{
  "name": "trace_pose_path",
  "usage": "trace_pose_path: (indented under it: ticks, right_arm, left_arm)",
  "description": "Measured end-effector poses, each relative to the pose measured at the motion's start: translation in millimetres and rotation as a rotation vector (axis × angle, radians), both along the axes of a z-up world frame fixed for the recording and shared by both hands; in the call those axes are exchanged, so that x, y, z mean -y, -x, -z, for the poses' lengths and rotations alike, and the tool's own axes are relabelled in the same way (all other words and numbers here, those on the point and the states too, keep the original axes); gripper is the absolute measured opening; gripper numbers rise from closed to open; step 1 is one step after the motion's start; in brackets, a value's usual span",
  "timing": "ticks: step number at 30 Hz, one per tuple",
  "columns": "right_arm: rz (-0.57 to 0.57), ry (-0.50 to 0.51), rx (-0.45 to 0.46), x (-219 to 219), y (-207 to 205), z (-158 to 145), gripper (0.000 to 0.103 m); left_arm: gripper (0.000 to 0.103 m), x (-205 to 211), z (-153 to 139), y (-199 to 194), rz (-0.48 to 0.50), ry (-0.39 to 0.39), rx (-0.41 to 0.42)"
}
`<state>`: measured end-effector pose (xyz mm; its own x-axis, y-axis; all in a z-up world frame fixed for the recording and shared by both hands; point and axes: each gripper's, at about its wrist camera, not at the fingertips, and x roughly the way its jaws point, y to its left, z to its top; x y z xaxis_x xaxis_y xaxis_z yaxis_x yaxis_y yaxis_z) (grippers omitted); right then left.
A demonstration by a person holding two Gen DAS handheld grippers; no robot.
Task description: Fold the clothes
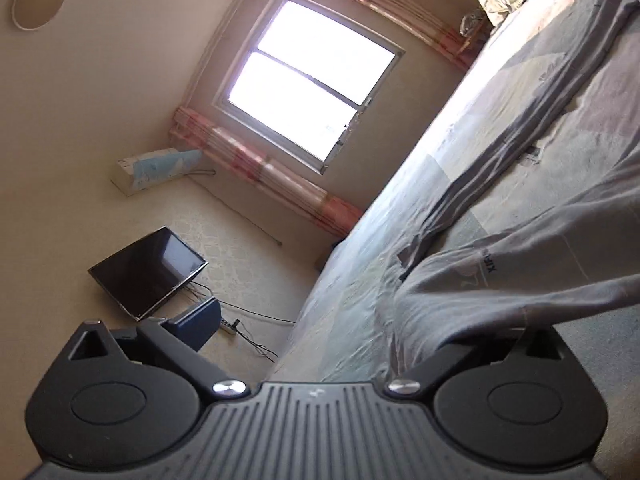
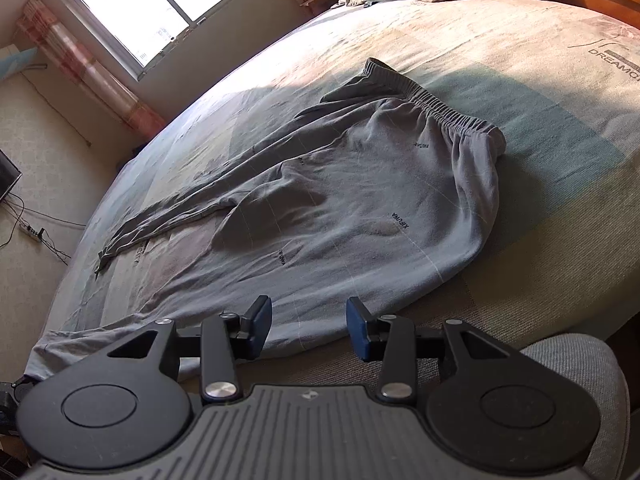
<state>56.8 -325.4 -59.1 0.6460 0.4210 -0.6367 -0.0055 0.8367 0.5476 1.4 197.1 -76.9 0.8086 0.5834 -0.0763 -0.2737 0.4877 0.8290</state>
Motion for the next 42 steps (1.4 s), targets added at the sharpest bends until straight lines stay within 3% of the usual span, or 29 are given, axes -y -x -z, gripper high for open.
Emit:
trace_pose_path:
  ticks: [3, 5, 7, 9, 14, 16, 17, 19, 22, 26, 29, 33, 38, 41, 42]
  right_arm:
    - [-0.008, -0.002, -0.012, -4.9, -0.2, 3.5, 0.046]
    - [-0.014, 0.002, -0.019, -8.0, -0.3, 4.6, 0.046]
    - [-0.013, 0.005, -0.022, -8.9, -1.2, 4.2, 0.046]
    - [-0.012, 0.009, -0.025, -9.9, -2.0, 3.9, 0.047]
    - [-0.017, 0.022, -0.030, -15.9, -2.8, 2.8, 0.047]
    - [-0.020, 0.029, -0.030, -18.5, -3.0, 2.5, 0.048]
    - [-0.019, 0.030, -0.032, -19.1, -3.8, 2.9, 0.048]
    - [-0.016, 0.034, -0.038, -20.4, -5.5, 3.8, 0.049]
    - [-0.018, 0.032, -0.050, -23.6, -9.2, 6.9, 0.050]
    - [-0.050, 0.030, -0.054, -35.1, -11.8, 8.4, 0.050]
    - [-0.072, 0.038, -0.051, -41.7, -11.9, 8.6, 0.053]
    - [-0.077, 0.033, -0.060, -45.3, -12.7, 11.1, 0.054]
    - [-0.091, 0.032, -0.064, -50.8, -11.5, 12.5, 0.054]
    - [-0.102, 0.034, -0.064, -53.5, -10.2, 11.8, 0.054]
    - [-0.105, 0.035, -0.063, -54.4, -9.7, 11.5, 0.054]
  left_arm:
    - [0.102, -9.6, 22.1, -5.5, -0.023, 0.094, -0.123]
    - [0.102, -19.7, 38.6, -7.7, -0.073, 0.125, -0.160]
    - [0.102, -32.0, 40.0, -6.6, -0.086, 0.208, -0.125]
    - [0.103, -38.9, 37.4, -6.3, -0.106, 0.231, -0.111]
    - [0.103, -41.6, 33.1, -3.2, -0.133, 0.115, -0.065]
    - [0.103, -35.3, 30.5, 1.0, -0.128, 0.025, -0.040]
    - [0.103, -27.8, 28.9, 6.1, -0.113, -0.043, -0.006]
    - [0.103, -18.6, 27.3, 16.5, -0.054, -0.057, 0.006]
    - [0.103, -22.7, 32.1, 20.1, 0.036, 0.127, -0.203]
    - [0.102, -32.1, 40.3, 29.9, -0.003, 0.196, -0.234]
    - [0.102, -48.2, 25.8, 37.5, -0.063, 0.354, -0.223]
    - [0.102, -74.8, -2.1, 52.2, -0.076, 0.719, -0.163]
    - [0.102, -111.2, -13.6, 67.4, -0.039, 1.264, -0.041]
    - [0.102, -126.6, -6.0, 60.7, -0.044, 1.446, -0.006]
    - [0.102, -129.0, -4.4, 56.9, -0.055, 1.457, -0.010]
